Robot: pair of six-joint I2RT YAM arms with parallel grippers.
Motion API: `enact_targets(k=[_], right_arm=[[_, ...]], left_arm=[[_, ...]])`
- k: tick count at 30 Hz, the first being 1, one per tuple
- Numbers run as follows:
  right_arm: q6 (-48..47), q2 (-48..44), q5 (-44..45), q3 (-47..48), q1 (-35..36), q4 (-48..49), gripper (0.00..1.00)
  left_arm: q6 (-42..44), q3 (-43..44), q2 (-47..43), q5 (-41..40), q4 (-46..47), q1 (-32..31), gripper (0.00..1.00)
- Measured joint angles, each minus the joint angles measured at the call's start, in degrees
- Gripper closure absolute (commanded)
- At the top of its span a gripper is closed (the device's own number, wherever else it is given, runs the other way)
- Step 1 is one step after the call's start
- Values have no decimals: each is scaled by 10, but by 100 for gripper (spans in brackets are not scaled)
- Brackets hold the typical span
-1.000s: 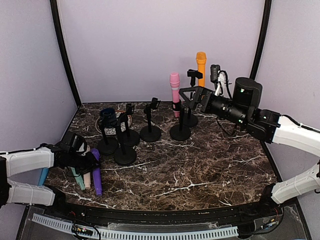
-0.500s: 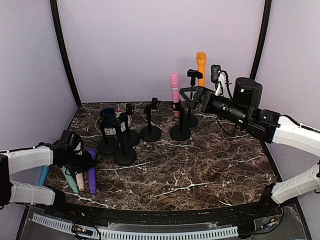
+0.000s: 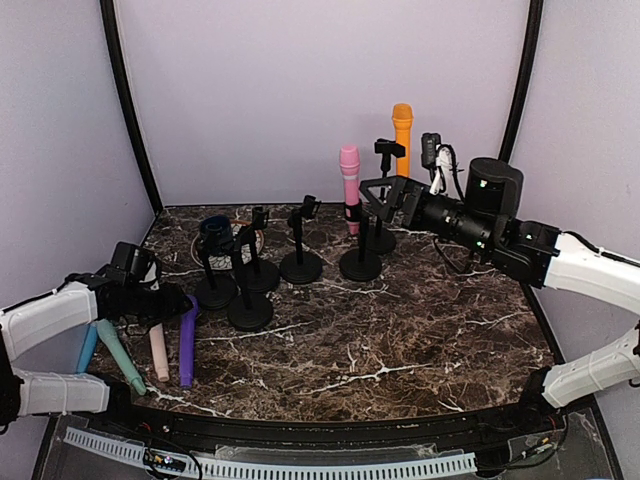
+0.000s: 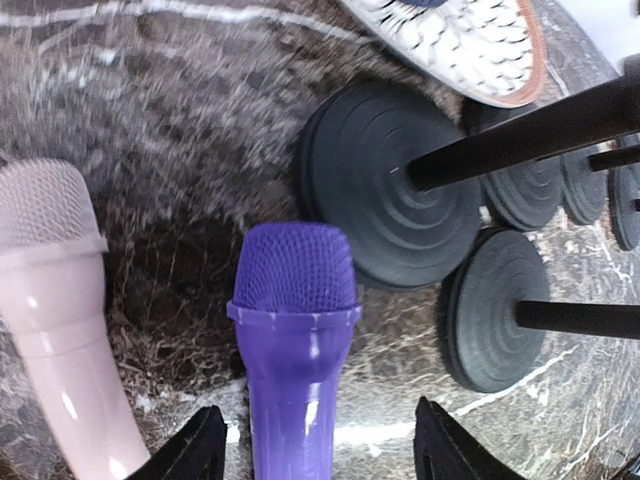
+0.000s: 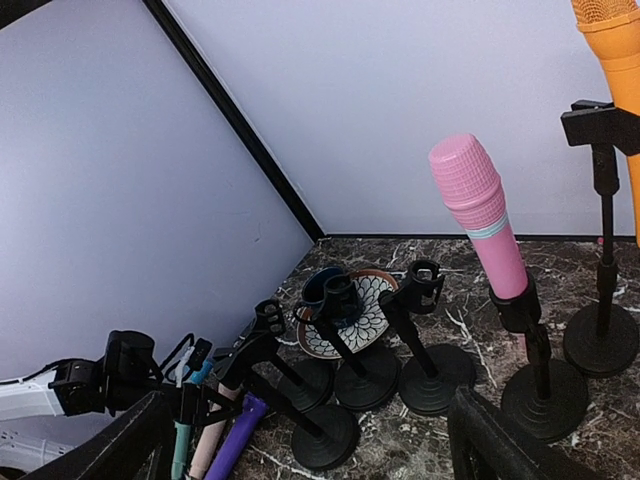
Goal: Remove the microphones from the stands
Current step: Place the microphone at the corner of the board.
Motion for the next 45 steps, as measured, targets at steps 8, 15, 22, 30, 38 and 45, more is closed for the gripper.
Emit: enact_targets(k=[8, 15, 22, 30, 38, 45], right_arm=[[-5, -9, 7, 0, 0, -14, 2], [-33, -26, 43, 15, -8, -81, 1], [-52, 5, 62, 119, -90, -193, 1], [-90, 127, 16, 222, -176, -239, 1], [-159, 248, -78, 320, -246, -232, 1], [-209, 299, -126, 366, -275, -196, 5]], left_arm=[[66, 67, -71, -16, -23, 0, 14], [135, 93, -128, -20, -31, 15, 10], [183, 97, -94, 42, -27, 113, 9], [242, 127, -106, 26, 14, 141, 9], [272, 110, -145, 12, 36, 141, 9], [278, 109, -132, 13, 38, 141, 10]])
